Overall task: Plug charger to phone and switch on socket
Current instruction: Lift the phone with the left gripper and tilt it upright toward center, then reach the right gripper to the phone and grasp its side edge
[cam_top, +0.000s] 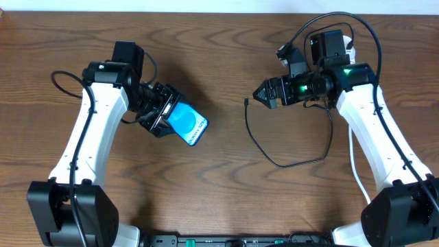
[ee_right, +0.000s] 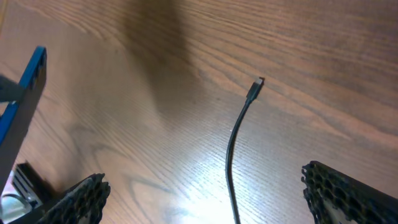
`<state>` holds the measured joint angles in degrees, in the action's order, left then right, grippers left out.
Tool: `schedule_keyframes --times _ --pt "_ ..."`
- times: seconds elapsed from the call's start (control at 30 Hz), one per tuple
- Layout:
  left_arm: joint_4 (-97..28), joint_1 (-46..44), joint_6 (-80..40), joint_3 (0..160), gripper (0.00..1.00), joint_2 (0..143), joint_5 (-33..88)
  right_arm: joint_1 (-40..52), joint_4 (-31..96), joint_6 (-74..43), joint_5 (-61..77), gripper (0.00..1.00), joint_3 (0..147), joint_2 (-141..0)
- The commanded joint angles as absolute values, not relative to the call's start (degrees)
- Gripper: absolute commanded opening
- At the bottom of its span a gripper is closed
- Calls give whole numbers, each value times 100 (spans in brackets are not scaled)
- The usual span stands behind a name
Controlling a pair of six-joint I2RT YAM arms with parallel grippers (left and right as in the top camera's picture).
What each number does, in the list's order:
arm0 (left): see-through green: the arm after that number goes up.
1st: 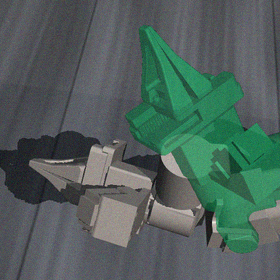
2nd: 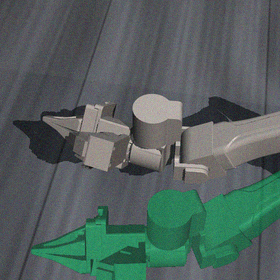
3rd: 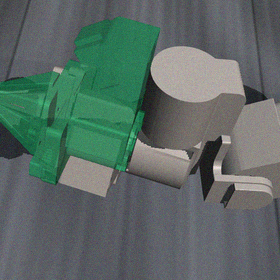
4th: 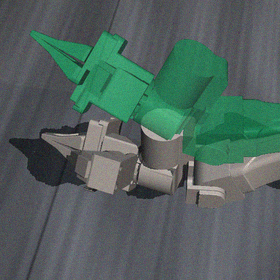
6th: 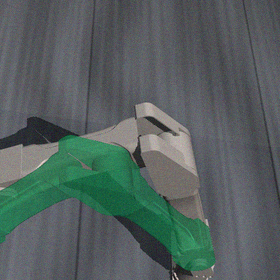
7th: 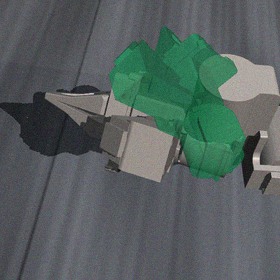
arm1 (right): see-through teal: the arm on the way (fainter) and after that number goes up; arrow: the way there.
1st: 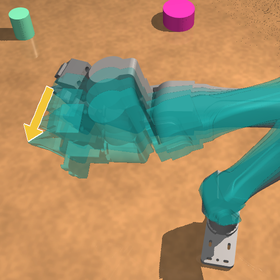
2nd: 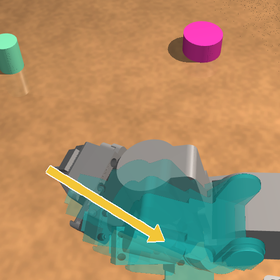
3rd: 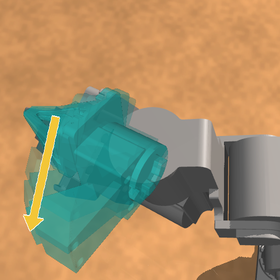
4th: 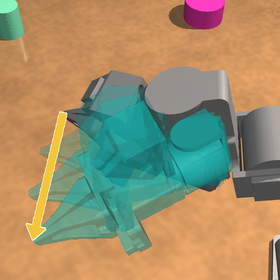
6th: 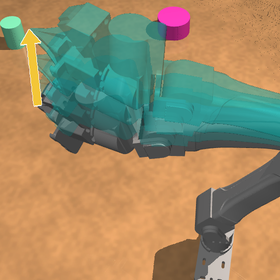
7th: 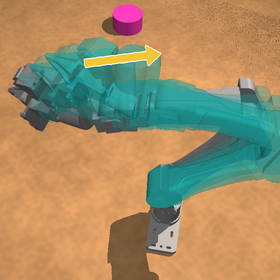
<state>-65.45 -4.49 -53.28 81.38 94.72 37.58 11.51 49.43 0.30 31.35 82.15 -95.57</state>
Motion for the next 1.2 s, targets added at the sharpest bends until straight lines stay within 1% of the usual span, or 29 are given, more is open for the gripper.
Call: schedule_keyframes --times 0.0,0.27,0.33,0.43,0.6,0.73,0.8,0.97,1.17 --pt "-6552 -423 -6018 8285 7 9345 5135 1212 4965 -567 3208 99 8361 -9553" --pt "-6573 -425 -6420 8285 7 9345 7432 1210 4971 -642 3164 99 8361 -9553" --pt "-6573 -423 -6420 8285 8 9345 7789 1210 4971 -642 3164 98 8359 -9553" --pt "-6573 -423 -6420 8285 7 9345 8003 1210 4971 -679 3164 96 8359 -9553" --pt "-6573 -423 -6501 8285 7 9345 7996 1210 4984 -729 3164 96 8359 -9553" --pt "-6569 -423 -7054 8285 8 9347 7937 1210 4991 -731 3166 96 8359 -9553" --pt "-6543 -423 -7432 8285 8 9347 7620 1210 4987 -814 3164 99 8359 -9553" --pt "-6488 -425 -8108 8285 8 9347 6552 1210 4950 -1048 3166 99 8359 -9553" --pt "-6104 -425 -8547 8285 7 9347 5896 1210 4945 -1240 3164 99 8359 -9553"
